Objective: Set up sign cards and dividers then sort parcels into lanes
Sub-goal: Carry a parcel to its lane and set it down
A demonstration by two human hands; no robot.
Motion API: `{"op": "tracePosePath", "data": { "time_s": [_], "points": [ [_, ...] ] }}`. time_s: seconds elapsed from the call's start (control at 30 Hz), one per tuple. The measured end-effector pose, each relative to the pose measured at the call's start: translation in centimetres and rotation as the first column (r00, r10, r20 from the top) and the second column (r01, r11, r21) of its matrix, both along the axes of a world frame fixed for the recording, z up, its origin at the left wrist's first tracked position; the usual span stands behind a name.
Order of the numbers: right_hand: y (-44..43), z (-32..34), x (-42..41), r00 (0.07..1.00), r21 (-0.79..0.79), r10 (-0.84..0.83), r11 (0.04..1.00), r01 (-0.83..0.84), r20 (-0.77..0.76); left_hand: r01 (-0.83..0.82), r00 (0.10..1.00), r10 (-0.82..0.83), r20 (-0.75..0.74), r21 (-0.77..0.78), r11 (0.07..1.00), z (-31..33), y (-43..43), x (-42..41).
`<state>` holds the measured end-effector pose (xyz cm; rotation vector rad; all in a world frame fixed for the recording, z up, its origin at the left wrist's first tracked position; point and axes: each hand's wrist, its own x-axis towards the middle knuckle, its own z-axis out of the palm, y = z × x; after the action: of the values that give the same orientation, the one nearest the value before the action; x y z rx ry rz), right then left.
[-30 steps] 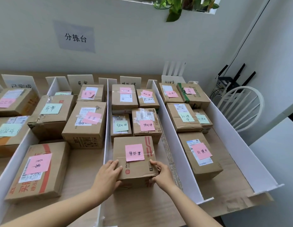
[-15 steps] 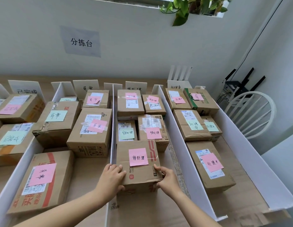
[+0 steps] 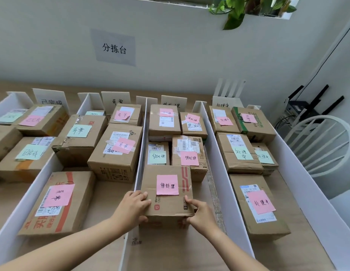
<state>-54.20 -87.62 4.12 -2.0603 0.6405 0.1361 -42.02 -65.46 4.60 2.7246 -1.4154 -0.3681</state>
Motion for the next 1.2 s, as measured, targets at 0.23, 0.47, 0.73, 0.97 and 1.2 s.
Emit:
{"op": "tracePosePath", "data": {
  "time_s": [0.23,0.47,0.73,0.97,1.2],
  "points": [
    [-0.5,0.5,0.0,0.951,-0.292,0.287,0.905,-0.309,-0.116,-0.099,0.994,0.095,0.056,0.065,0.993,1.0,-0.3,-1.8],
    [-1.3,1.0,1.1,0.873,-0.403,0.422,0.775,-0.487,-0.244,-0.291,0.957,0.291,0.008,-0.004,0.957,3.0,0.7,-4.9],
    [0.4,4.7,4.9,0.776,-0.660,0.529,0.451,-0.600,-0.344,-0.653,0.732,0.645,0.218,-0.047,0.756,5.4,8.8,-9.9],
    [11.3,8.7,6.7,0.581,-0.703,0.795,0.314,-0.639,-0.173,-0.929,0.298,0.934,0.197,-0.166,0.331,8.6,16.1,-15.3],
    [24.4,10.3,5.5,0.296,-0.688,0.954,0.245,-0.683,0.046,-0.976,0.038,0.936,0.349,-0.186,0.109,10.9,23.5,-19.2]
  ]
}}
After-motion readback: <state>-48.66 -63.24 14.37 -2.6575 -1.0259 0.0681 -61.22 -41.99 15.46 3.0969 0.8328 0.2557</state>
